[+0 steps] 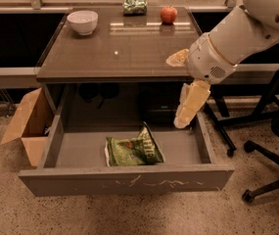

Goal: Pick green jalapeno chip bag from top drawer and place on counter

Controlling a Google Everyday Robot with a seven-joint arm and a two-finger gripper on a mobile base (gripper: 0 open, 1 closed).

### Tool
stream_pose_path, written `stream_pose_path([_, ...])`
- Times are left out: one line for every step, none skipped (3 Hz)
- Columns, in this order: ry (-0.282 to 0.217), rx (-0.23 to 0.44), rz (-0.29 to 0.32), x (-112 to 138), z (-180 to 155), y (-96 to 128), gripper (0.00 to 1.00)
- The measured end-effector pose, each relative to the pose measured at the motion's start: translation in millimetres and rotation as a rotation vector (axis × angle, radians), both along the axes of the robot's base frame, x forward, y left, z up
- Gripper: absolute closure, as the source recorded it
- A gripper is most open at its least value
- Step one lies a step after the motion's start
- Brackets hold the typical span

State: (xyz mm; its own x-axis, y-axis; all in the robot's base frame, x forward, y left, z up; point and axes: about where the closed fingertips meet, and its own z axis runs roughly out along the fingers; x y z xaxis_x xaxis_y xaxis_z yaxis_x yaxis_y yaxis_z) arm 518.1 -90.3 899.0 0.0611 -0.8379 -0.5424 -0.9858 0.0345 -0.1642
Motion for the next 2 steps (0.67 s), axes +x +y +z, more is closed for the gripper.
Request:
stream_pose_path([0.001,0.002,0.003,0,-1,1,0.0])
stream_pose_path([0.009,0.015,0.091,22,-39,32,0.0])
